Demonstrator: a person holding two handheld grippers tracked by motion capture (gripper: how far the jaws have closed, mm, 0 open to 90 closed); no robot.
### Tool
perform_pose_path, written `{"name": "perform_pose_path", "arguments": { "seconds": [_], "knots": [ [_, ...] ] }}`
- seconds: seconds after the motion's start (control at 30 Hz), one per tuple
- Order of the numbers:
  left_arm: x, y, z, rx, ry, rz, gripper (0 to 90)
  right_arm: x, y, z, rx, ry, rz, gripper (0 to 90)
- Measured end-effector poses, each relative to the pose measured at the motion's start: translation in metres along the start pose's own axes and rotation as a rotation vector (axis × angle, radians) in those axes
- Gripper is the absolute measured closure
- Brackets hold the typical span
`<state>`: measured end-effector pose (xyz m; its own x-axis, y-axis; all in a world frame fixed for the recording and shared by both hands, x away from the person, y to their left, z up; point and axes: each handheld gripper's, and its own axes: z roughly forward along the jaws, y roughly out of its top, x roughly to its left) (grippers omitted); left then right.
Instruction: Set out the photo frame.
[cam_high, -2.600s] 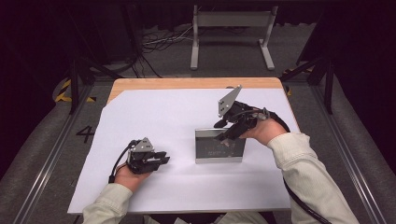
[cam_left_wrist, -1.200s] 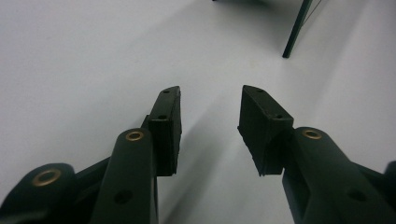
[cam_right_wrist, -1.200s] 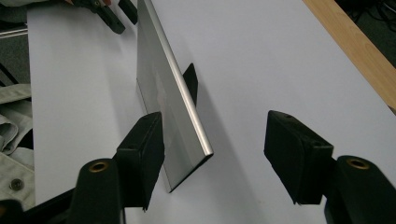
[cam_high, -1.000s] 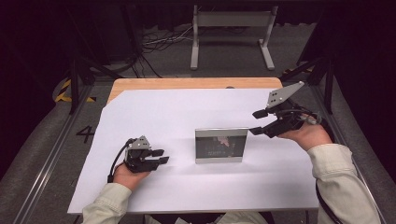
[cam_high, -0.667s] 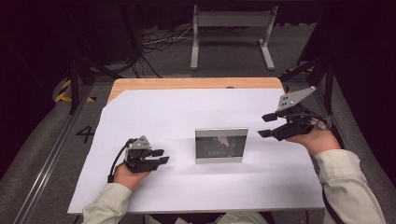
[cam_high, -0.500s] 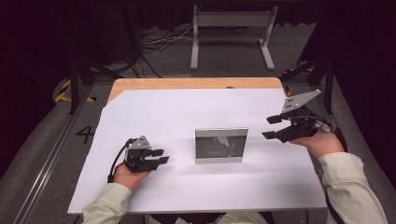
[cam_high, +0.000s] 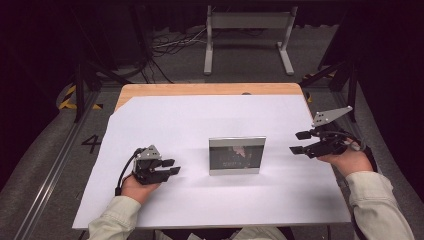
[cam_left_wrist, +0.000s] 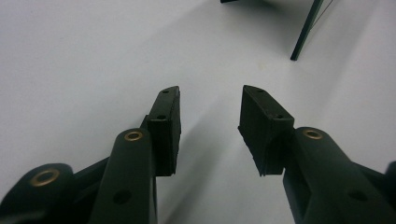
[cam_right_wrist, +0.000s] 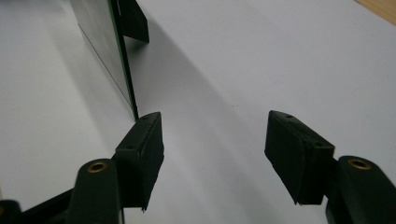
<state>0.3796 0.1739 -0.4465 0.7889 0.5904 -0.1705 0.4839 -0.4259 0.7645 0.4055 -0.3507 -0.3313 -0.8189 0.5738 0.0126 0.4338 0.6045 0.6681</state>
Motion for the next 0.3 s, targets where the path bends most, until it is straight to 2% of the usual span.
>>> {"name": "perform_pose_path", "arguments": {
  "seconds": [0.27,0.3],
  "knots": [
    [0.0,0.0,-0.001,-0.004,0.003,-0.008,57.9,-0.001,-0.011,0.0,-0.029,-0.012,0.032,33.8],
    [0.0,0.0,-0.001,-0.004,0.005,-0.006,57.7,0.0,-0.014,-0.001,-0.045,-0.02,0.036,32.7]
  ]
}}
